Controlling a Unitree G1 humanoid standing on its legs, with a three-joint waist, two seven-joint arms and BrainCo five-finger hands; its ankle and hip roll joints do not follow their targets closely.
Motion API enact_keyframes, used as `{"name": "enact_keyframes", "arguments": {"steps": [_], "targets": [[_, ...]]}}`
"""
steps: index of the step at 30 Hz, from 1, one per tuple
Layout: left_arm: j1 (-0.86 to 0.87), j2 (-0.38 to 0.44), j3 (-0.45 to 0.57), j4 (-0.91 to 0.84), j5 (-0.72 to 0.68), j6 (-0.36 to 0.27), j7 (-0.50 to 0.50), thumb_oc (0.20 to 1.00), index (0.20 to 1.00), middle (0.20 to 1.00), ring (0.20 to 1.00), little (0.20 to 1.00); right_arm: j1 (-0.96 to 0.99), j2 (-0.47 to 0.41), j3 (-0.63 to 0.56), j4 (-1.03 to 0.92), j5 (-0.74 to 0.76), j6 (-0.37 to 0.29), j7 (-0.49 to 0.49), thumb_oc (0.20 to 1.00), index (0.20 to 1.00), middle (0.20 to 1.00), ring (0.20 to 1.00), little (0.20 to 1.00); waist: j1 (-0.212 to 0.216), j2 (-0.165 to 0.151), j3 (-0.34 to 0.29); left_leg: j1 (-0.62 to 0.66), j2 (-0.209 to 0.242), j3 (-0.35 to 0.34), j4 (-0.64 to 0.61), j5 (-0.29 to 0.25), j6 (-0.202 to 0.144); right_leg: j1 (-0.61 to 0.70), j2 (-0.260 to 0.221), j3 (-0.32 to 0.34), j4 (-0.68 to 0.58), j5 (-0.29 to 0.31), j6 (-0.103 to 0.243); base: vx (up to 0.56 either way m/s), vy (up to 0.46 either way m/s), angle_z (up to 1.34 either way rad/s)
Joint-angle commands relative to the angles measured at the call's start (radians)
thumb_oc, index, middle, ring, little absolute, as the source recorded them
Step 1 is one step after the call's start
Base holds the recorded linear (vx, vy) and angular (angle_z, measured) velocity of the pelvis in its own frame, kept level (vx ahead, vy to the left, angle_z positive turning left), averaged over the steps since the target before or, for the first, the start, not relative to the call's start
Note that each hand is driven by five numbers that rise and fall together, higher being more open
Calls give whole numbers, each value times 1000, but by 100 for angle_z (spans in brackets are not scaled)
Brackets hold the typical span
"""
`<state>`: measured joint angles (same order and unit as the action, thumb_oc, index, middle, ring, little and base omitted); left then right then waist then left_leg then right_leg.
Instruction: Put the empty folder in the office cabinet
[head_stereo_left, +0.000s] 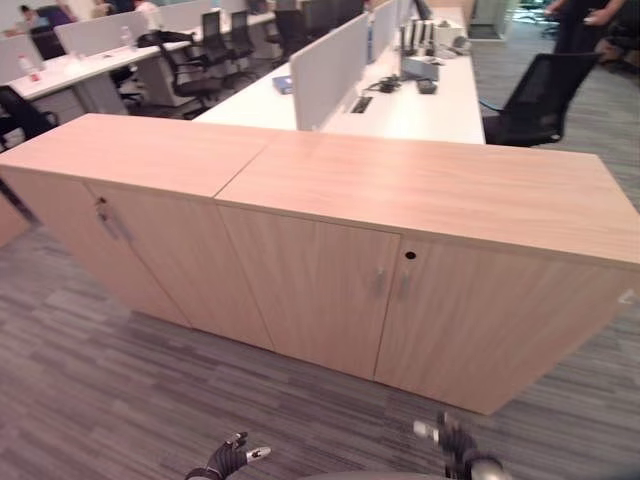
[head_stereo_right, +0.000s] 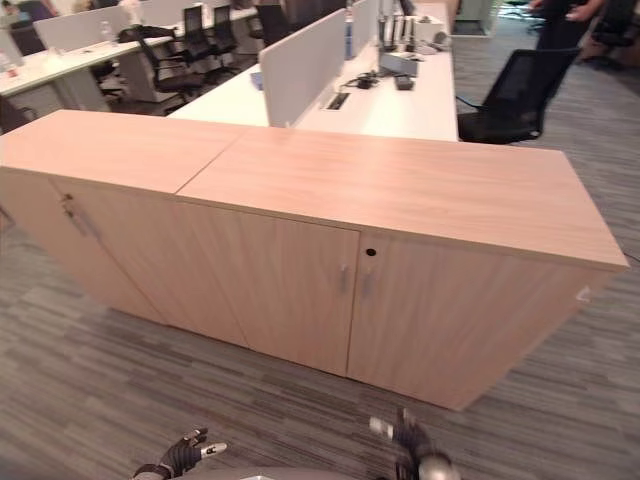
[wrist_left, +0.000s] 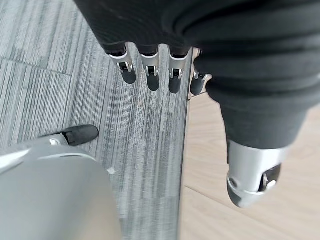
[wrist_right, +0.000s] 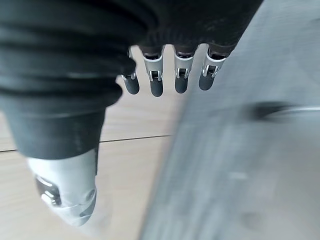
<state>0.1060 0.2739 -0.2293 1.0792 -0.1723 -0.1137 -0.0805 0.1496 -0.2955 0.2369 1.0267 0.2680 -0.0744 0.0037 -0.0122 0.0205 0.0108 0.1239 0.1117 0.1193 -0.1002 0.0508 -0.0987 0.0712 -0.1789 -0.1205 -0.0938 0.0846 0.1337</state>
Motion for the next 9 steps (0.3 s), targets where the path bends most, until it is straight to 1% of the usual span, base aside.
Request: {"name": "enact_keyframes", "arguments": {"steps": [1, 4, 9], "targets": [[-95, 17, -4, 68, 39, -22, 6, 1000, 1000, 1000, 1000, 1000, -182, 1, 46, 49, -116, -25, 31, 1000, 1000, 1000, 1000, 1000, 24, -3, 30, 7, 15, -34, 13, -52, -20, 69, -28, -74, 24, -76, 55, -16, 3, -27], [-107, 12, -5, 83, 31, -19, 9, 1000, 1000, 1000, 1000, 1000, -177, 23, 36, 119, -114, -17, 35, 1000, 1000, 1000, 1000, 1000, 9, -4, 30, 18, 15, -12, 13, -56, -18, 65, -29, -57, 24, -73, 56, -13, 3, -13], [-114, 3, -7, 93, 26, -18, 10, 1000, 1000, 1000, 1000, 1000, -178, 28, 24, 160, -115, -13, 33, 1000, 1000, 1000, 1000, 1000, 0, -3, 27, 30, 18, 3, 13, -59, -18, 66, -29, -48, 25, -71, 56, -3, 4, -12]]}}
